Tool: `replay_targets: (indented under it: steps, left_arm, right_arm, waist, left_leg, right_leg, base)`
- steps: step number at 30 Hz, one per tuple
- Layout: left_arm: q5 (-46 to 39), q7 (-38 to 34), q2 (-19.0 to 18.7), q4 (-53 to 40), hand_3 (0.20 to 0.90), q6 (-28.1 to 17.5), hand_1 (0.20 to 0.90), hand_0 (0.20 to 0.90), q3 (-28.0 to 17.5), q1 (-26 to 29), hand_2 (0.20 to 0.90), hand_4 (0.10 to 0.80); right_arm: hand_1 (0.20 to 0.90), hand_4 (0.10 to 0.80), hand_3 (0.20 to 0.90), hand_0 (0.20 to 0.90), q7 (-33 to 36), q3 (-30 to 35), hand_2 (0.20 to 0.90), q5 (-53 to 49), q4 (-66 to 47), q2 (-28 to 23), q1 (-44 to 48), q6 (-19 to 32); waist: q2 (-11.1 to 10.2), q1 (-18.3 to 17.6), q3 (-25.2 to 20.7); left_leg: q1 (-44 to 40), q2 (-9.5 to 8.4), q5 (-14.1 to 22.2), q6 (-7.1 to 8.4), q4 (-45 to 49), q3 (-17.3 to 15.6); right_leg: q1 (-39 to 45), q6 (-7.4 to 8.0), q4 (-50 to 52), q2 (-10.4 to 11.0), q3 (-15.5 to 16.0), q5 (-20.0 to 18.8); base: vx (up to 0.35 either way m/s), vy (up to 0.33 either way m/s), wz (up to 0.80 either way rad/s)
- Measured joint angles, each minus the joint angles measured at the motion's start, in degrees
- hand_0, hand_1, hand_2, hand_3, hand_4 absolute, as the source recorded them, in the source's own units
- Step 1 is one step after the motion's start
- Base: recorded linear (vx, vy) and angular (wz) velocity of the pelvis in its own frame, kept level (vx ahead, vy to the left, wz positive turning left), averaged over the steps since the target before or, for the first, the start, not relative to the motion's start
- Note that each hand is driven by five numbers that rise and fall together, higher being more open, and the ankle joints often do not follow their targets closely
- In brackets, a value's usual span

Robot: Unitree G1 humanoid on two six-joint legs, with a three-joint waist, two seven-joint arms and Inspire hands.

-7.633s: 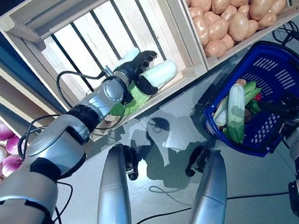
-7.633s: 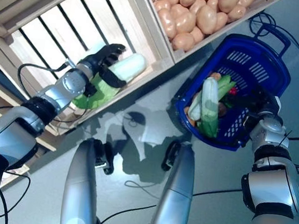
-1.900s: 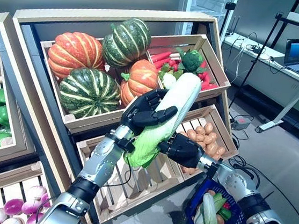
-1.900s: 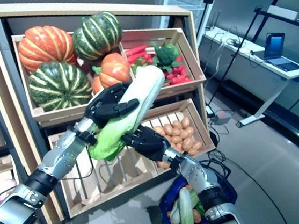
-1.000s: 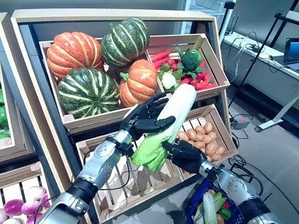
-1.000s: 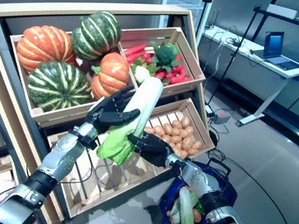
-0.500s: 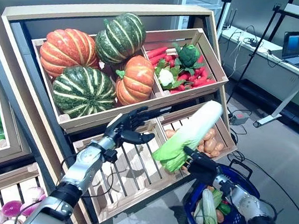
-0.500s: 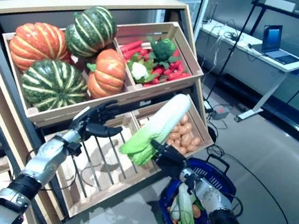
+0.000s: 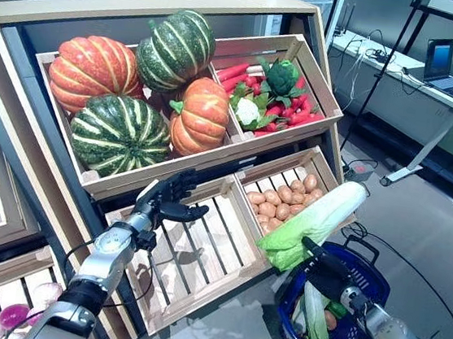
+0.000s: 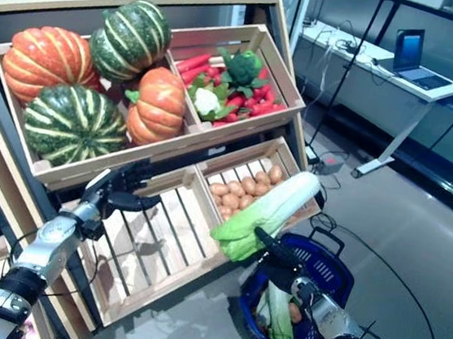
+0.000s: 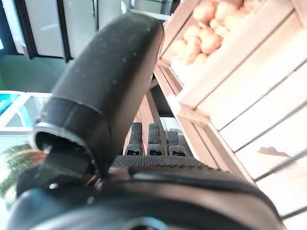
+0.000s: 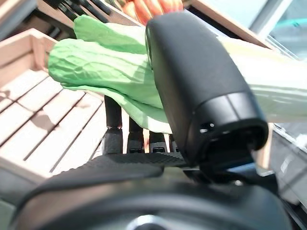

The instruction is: Put vegetables into the basket

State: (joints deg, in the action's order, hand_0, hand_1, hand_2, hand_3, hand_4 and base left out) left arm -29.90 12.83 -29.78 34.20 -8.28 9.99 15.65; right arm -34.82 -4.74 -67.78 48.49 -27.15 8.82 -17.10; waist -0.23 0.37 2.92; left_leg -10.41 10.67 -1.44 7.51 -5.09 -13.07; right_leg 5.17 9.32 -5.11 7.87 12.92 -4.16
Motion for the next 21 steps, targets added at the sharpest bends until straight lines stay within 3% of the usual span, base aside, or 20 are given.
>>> replay_targets:
  steps: [4,9,14,18,21]
  left_arm:
    - [1.8,-1.5,-0.2,0.7,0.900,-0.2,0.900,0.900,-0.1,-0.1,0.900,0.800]
    - [2.7,-3.6,-0.2,0.7,0.900,-1.4,0.900,0.900,-0.1,0.0,0.900,0.800]
    - [-0.5,-5.0,-0.2,2.4,0.900,-1.5,0.900,0.900,1.3,5.8,0.900,0.800]
    - [-5.2,-5.6,0.0,2.5,0.900,-1.5,0.900,0.900,2.9,7.8,0.900,0.800]
    - [-7.3,-5.8,0.6,2.5,0.900,-1.5,0.900,0.900,3.5,10.3,0.900,0.800]
  right_arm:
    - [0.300,0.400,0.300,0.300,4.4,2.6,0.300,0.4,4.4,-0.1,-0.3,2.9]
    - [0.300,0.400,0.300,0.300,12.5,4.5,0.300,5.1,10.1,-0.5,1.9,8.3]
    - [0.300,0.400,0.300,0.300,19.6,4.4,0.300,6.5,14.9,-1.7,10.6,10.2]
    - [0.300,0.400,0.300,0.300,21.1,4.4,0.300,6.5,15.8,-1.9,16.7,11.0]
    - [0.300,0.400,0.300,0.300,21.6,4.4,0.300,6.5,18.8,-4.2,21.8,11.1]
  waist:
    - [0.0,-0.4,0.2]
    - [0.1,0.3,3.2]
    - [0.1,-0.4,13.5]
    - [0.4,-1.1,19.7]
    - [1.3,-0.9,23.3]
  left_leg:
    - [0.0,-0.03,0.0,0.00,0.0,-0.5]
    - [2.9,-0.07,0.0,0.01,1.5,-1.4]
    - [12.8,0.53,1.5,-0.60,10.9,-0.5]
    - [20.7,1.70,5.1,-1.00,22.1,0.7]
    - [27.7,2.22,9.4,-2.05,32.6,2.3]
  right_leg:
    - [-0.1,0.00,0.0,0.0,-0.2,-0.1]
    - [-3.5,-0.46,0.6,0.0,-1.4,-1.0]
    - [-12.7,-1.73,8.4,1.1,-1.6,-0.5]
    - [-19.7,-3.09,17.6,2.3,-1.2,2.2]
    - [-26.1,-2.98,27.6,4.8,-0.9,6.1]
  base:
    - [-0.056,-0.031,-0.02]
    - [-0.254,-0.063,-0.13]
    - [-0.267,-0.050,-0.01]
    - [-0.173,-0.009,-0.02]
    - [-0.131,0.005,0.10]
